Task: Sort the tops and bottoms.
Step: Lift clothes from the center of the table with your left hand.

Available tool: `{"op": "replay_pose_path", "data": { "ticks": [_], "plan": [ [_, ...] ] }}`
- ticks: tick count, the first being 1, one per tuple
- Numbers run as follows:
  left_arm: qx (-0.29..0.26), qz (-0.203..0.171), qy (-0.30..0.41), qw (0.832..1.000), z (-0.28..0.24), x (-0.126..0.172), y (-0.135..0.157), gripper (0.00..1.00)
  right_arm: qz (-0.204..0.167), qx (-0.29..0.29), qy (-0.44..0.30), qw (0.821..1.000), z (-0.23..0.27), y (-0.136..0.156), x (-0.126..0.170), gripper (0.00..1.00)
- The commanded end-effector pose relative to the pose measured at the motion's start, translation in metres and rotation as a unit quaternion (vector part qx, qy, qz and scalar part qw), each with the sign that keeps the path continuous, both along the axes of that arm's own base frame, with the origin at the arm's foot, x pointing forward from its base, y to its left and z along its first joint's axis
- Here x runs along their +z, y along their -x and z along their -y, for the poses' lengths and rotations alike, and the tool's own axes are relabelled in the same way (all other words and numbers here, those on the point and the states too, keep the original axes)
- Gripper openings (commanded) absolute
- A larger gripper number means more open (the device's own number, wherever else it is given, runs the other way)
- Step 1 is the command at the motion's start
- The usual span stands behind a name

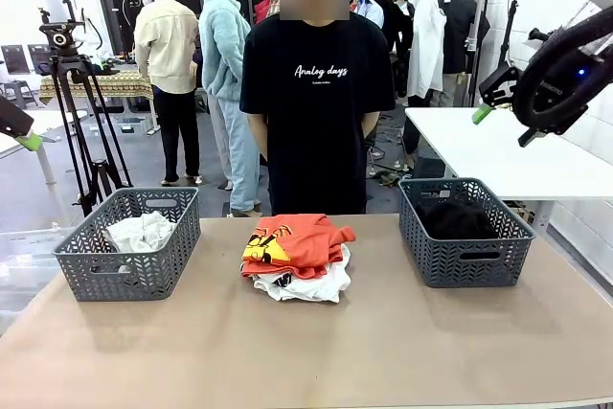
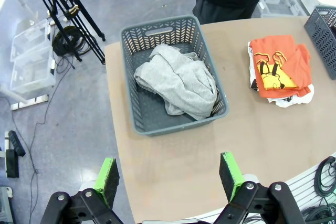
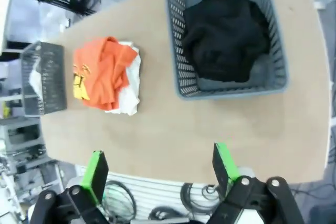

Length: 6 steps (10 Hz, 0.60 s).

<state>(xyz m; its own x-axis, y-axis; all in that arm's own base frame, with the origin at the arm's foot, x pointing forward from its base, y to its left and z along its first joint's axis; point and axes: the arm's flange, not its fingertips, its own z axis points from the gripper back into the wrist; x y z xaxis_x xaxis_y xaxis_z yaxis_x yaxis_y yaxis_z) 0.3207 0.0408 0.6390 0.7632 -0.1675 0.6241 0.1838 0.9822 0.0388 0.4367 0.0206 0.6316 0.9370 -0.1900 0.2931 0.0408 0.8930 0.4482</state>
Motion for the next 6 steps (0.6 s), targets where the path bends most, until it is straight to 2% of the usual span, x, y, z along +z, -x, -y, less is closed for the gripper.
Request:
{"op": "replay_pose_path", "data": {
  "ticks": [1,2,3,4,6],
  "plan": [
    [0.0,-0.001,0.0,1.0,0.0,0.0,0.0,1.0,0.002,-0.004,0.001,1.0,0.0,0.007,-0.005,1.0],
    [0.0,-0.001,0.0,1.0,0.0,0.0,0.0,1.0,0.126,0.091,0.133,0.979,-0.037,0.002,0.009,1.0],
    [0.0,-0.001,0.0,1.0,0.0,0.0,0.0,1.0,0.196,0.101,0.218,0.951,-0.064,-0.001,0.004,1.0],
    [0.0,-0.001,0.0,1.0,0.0,0.0,0.0,1.0,0.209,0.117,0.245,0.939,-0.077,0.003,-0.005,1.0],
    [0.0,-0.001,0.0,1.0,0.0,0.0,0.0,1.0,0.218,0.125,0.264,0.931,-0.089,0.009,-0.003,1.0]
  ]
}}
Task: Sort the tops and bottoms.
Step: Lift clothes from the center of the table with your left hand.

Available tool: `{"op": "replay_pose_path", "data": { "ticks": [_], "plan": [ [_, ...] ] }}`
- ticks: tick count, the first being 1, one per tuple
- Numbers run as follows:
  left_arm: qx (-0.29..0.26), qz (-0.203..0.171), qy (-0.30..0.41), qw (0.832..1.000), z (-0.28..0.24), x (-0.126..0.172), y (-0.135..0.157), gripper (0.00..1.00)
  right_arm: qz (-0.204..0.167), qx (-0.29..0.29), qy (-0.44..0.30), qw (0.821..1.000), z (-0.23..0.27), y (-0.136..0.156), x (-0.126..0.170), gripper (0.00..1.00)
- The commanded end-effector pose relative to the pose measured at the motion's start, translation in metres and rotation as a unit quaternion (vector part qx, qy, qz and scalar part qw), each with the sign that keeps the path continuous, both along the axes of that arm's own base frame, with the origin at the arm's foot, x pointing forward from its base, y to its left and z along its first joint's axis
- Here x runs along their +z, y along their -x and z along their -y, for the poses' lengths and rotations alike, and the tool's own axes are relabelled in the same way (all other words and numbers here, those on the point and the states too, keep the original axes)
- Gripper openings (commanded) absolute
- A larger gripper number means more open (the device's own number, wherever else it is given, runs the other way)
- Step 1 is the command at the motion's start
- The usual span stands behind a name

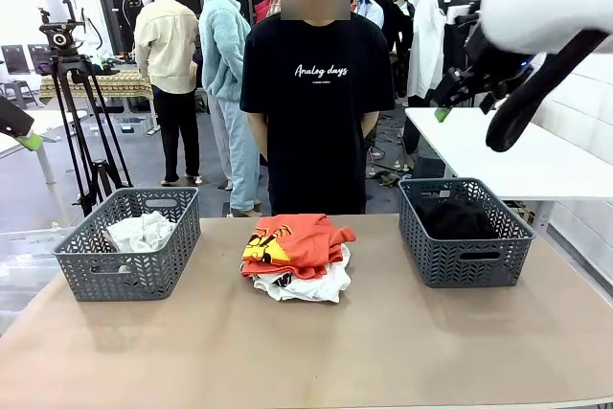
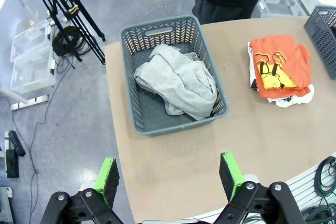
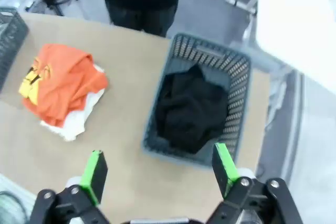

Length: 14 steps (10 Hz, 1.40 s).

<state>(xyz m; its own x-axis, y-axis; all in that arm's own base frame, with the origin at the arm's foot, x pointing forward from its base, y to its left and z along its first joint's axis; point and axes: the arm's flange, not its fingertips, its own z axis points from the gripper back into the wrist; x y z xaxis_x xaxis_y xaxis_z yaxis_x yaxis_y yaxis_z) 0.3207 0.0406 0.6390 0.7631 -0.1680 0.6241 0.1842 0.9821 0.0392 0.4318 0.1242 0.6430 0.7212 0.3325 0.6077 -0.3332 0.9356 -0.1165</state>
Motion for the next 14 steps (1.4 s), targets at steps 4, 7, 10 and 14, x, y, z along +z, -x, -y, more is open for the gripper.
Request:
{"op": "replay_pose_path", "data": {
  "ticks": [4,7,10,14],
  "plan": [
    [-0.044,-0.012,0.074,0.996,0.109,-0.022,0.017,1.0,0.015,0.0,0.008,1.0,0.002,0.0,-0.004,1.0],
    [-0.086,-0.007,0.07,0.994,0.197,-0.032,0.003,1.0,0.015,0.0,0.008,1.0,0.002,0.0,-0.004,1.0],
    [-0.087,-0.01,0.07,0.994,0.211,-0.036,0.017,1.0,0.015,0.0,0.008,1.0,0.002,0.0,-0.004,1.0],
    [-0.085,-0.005,0.076,0.993,0.215,-0.038,0.012,1.0,0.015,0.0,0.008,1.0,0.002,0.0,-0.004,1.0]
  ]
}}
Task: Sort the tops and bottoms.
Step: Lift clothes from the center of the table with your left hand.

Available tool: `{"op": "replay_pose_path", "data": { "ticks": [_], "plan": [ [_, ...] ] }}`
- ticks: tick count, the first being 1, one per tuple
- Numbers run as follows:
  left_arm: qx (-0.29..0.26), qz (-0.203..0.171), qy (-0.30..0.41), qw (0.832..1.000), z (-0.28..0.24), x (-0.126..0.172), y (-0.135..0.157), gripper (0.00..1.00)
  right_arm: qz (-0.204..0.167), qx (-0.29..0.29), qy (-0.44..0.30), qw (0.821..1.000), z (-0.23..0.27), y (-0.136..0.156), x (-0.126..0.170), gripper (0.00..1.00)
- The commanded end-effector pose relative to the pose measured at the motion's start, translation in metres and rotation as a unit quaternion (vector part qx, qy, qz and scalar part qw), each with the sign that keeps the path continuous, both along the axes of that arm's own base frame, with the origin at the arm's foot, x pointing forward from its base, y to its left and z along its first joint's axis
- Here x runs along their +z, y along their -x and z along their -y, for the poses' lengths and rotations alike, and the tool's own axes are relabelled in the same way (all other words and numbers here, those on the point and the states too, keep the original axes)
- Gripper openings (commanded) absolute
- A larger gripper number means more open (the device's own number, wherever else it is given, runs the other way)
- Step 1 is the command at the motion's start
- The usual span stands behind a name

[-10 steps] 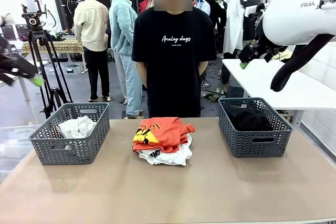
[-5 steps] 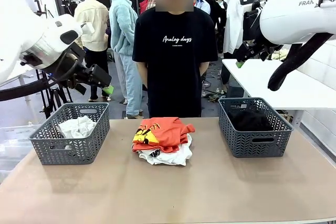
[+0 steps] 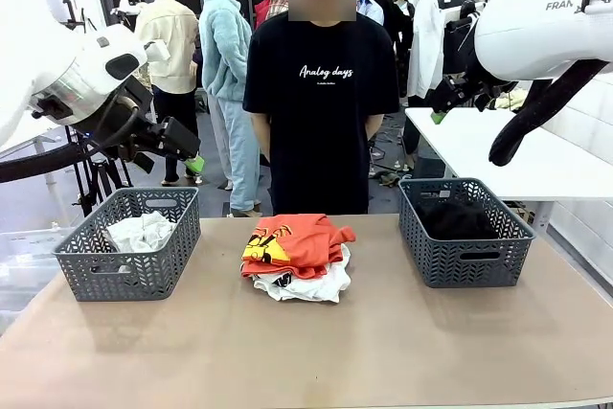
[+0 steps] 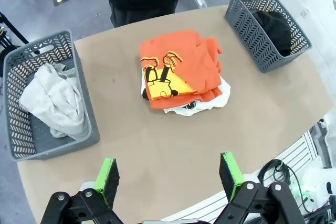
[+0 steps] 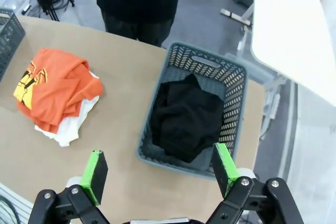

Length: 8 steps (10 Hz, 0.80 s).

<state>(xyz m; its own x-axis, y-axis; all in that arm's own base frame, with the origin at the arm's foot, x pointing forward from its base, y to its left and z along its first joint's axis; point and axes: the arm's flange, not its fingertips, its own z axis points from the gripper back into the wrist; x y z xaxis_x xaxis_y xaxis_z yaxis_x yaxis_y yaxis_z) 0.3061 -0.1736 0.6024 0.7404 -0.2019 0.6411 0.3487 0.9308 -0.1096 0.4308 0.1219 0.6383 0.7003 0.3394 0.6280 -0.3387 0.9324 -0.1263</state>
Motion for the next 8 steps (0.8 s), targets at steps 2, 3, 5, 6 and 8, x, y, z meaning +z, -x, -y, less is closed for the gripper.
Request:
{"op": "replay_pose_path", "data": {
  "ticks": [2,3,5,6,8],
  "plan": [
    [-0.064,-0.037,0.032,0.997,0.074,-0.03,-0.072,1.0,0.001,-0.005,0.008,1.0,0.0,-0.001,0.001,1.0],
    [-0.088,-0.061,0.022,0.994,0.114,-0.037,-0.107,1.0,0.001,-0.005,0.008,1.0,0.0,-0.001,0.001,1.0],
    [-0.133,-0.118,-0.036,0.983,0.171,-0.068,-0.153,1.0,0.001,-0.005,0.008,1.0,0.0,-0.001,0.001,1.0],
    [-0.132,-0.137,-0.077,0.979,0.197,-0.089,-0.175,1.0,0.001,-0.005,0.008,1.0,0.0,-0.001,0.001,1.0],
    [-0.118,-0.193,-0.126,0.966,0.225,-0.113,-0.212,1.0,0.001,-0.005,0.008,1.0,0.0,-0.001,0.001,1.0]
  ]
}}
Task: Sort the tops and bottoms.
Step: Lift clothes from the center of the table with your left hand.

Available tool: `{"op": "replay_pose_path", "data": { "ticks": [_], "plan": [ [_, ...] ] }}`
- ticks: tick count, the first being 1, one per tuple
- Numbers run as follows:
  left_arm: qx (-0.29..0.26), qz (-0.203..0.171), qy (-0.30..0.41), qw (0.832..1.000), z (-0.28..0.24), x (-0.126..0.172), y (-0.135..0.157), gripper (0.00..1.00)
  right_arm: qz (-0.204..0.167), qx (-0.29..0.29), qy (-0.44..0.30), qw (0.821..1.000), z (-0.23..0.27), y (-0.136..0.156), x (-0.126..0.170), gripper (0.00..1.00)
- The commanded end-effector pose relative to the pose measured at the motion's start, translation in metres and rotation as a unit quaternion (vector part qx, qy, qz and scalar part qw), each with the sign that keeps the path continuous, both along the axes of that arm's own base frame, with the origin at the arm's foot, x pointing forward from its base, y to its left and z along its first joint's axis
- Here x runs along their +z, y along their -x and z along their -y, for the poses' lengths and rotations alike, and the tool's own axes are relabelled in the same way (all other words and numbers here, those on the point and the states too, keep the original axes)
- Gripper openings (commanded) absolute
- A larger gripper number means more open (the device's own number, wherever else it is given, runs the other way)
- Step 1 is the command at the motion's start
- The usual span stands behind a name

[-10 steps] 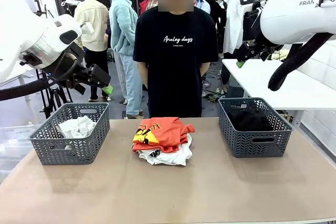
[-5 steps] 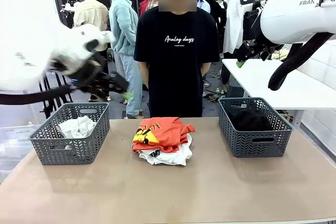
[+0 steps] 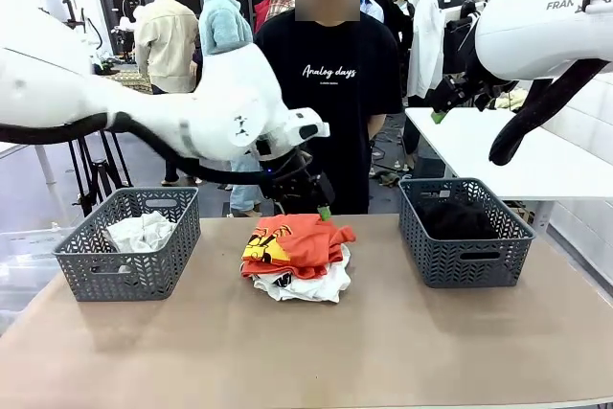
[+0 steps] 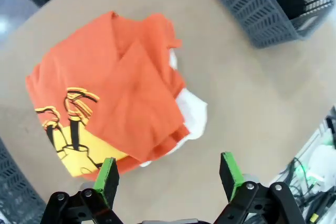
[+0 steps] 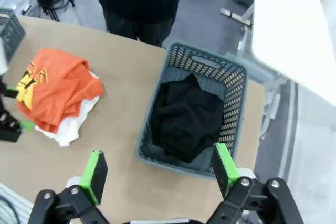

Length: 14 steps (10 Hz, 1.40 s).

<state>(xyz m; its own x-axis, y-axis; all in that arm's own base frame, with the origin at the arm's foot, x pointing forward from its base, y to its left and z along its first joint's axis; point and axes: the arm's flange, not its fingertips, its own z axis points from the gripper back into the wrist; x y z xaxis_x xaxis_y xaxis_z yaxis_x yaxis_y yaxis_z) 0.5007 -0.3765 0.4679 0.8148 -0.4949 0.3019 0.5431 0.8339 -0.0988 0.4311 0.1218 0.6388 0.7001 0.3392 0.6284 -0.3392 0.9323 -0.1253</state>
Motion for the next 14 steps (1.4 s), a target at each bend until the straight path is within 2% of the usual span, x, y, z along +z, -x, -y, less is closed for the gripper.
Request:
{"op": "replay_pose_path", "data": {
  "ticks": [1,4,5,7,14],
  "plan": [
    [0.01,-0.038,-0.065,0.997,0.025,0.012,-0.032,1.0,0.001,-0.005,0.008,1.0,0.0,-0.001,0.0,1.0],
    [0.029,-0.065,-0.09,0.993,0.024,-0.012,-0.056,1.0,0.001,-0.005,0.008,1.0,0.0,-0.001,0.0,1.0],
    [0.033,-0.061,-0.099,0.993,0.026,-0.025,-0.056,1.0,0.001,-0.005,0.008,1.0,0.0,-0.001,0.0,1.0],
    [0.046,-0.075,-0.102,0.991,0.029,-0.048,-0.058,1.0,0.001,-0.005,0.008,1.0,0.0,-0.001,0.0,1.0],
    [0.081,-0.106,-0.099,0.986,0.025,-0.078,-0.071,1.0,0.001,-0.005,0.008,1.0,0.0,-0.001,0.0,1.0]
  ]
}}
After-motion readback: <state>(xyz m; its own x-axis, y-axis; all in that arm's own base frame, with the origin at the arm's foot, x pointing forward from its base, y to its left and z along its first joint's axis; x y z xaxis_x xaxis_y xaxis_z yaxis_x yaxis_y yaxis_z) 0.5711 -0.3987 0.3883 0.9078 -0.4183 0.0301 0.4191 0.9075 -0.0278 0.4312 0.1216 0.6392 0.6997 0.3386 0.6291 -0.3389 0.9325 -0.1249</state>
